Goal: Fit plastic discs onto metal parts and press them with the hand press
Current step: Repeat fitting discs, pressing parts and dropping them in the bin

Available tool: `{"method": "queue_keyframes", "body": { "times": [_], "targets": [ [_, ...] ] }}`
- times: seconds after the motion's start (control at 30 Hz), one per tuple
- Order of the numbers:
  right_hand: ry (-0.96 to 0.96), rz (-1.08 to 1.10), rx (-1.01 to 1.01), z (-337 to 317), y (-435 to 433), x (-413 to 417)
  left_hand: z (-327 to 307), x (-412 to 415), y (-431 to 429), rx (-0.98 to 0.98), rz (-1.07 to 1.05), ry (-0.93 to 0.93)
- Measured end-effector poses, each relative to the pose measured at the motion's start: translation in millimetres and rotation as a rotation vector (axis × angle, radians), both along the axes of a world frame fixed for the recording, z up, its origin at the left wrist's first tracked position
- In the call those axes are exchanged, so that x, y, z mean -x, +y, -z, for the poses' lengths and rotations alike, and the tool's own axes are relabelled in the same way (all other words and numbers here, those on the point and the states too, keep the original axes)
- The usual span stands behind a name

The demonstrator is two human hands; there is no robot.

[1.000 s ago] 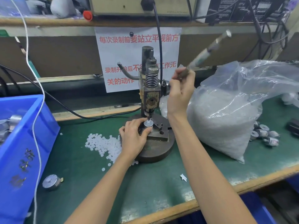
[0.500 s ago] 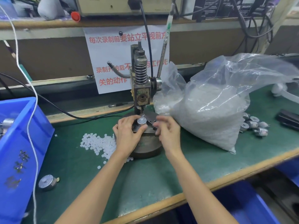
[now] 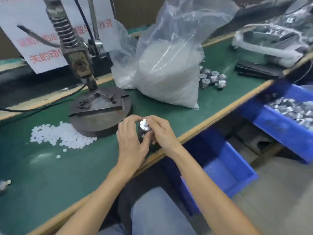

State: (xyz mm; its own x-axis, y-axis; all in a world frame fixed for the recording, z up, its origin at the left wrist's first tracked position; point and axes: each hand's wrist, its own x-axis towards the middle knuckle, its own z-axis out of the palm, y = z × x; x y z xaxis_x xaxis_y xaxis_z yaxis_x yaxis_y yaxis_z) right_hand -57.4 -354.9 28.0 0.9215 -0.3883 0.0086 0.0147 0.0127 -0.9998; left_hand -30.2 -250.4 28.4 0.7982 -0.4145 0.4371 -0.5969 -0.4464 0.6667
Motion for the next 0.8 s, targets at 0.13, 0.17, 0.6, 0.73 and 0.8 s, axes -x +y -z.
{"method": "queue_keyframes", "body": {
  "times": [0.13,0.17,0.6,0.73,0.8],
  "targets": [
    [0.005,0.089,-0.154,13,-30,48,8,37,-32,-0.043,0.132,0.027],
    [0.005,0.108,-0.187,18,-37,60,12,46,-39,-0.045,0.160,0.029],
    [0.418,0.048,-0.217,111,-98,163,79,96,-71,-0.588,0.550,0.006],
    [0.827,0.170,0.124,189,-115,153,87,100,-67,-0.677,0.626,0.080],
    [1.043,0.055,0.352,225,-118,146,89,104,-64,-0.685,0.659,0.098]
  ]
}}
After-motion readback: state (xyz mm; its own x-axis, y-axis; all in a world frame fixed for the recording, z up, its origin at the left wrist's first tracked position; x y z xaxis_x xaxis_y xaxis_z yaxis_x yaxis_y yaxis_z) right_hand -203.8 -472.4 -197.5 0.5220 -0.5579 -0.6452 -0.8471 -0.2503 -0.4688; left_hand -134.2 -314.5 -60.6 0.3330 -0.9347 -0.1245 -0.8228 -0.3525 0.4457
